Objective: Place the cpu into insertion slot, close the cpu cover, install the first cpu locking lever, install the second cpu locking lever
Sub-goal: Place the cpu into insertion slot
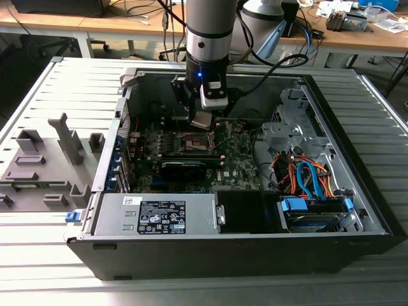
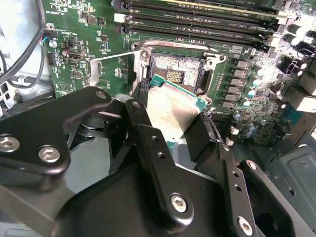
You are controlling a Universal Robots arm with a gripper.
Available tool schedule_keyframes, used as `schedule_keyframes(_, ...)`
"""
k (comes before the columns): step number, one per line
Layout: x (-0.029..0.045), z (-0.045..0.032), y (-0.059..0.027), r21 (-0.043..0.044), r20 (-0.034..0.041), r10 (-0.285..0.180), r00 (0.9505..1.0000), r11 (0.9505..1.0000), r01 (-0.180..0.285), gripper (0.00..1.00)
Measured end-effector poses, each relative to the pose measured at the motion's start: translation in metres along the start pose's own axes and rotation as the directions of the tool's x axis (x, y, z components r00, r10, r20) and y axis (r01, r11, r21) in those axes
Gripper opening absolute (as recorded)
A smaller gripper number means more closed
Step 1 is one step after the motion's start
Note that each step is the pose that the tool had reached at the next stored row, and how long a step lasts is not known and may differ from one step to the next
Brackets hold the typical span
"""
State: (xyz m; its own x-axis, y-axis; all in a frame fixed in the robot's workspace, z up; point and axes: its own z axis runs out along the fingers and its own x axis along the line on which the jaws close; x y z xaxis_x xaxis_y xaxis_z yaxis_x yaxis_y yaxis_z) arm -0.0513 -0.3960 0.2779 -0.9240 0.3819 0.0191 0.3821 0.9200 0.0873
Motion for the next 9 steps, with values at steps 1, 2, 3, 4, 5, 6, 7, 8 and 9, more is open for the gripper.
schedule_keyframes(1, 0.0, 0.0, 0.0, 0.0001, 0.0002, 0.001, 1.0, 1.0, -0.001, 0.54)
schedule_keyframes(2, 0.0, 0.0, 0.0, 0.0, 0.0003, 0.003, 1.0, 1.0, -0.003, 0.54)
schedule_keyframes(3, 0.0, 0.0, 0.0, 0.0, 0.0004, 0.004, 1.0, 1.0, -0.004, 0.54)
schedule_keyframes(4, 0.0, 0.0, 0.0, 0.0, 0.0006, 0.007, 1.0, 1.0, -0.007, 0.54)
schedule_keyframes(5, 0.0, 0.0, 0.0, -0.0001, 0.0007, 0.008, 1.0, 1.0, -0.008, 0.54)
schedule_keyframes(6, 0.0, 0.0, 0.0, 0.0, 0.0009, 0.01, 1.0, 1.0, -0.01, 0.54)
schedule_keyframes(7, 0.0, 0.0, 0.0, -0.0001, 0.0011, 0.012, 0.9999, 0.9999, -0.012, 0.54)
schedule_keyframes(8, 0.0, 0.0, 0.0, -0.0001, 0.0013, 0.014, 0.9999, 0.9999, -0.014, 0.54)
schedule_keyframes(9, 0.0, 0.0, 0.0, 0.0, 0.0014, 0.015, 0.9999, 0.9999, -0.015, 0.54)
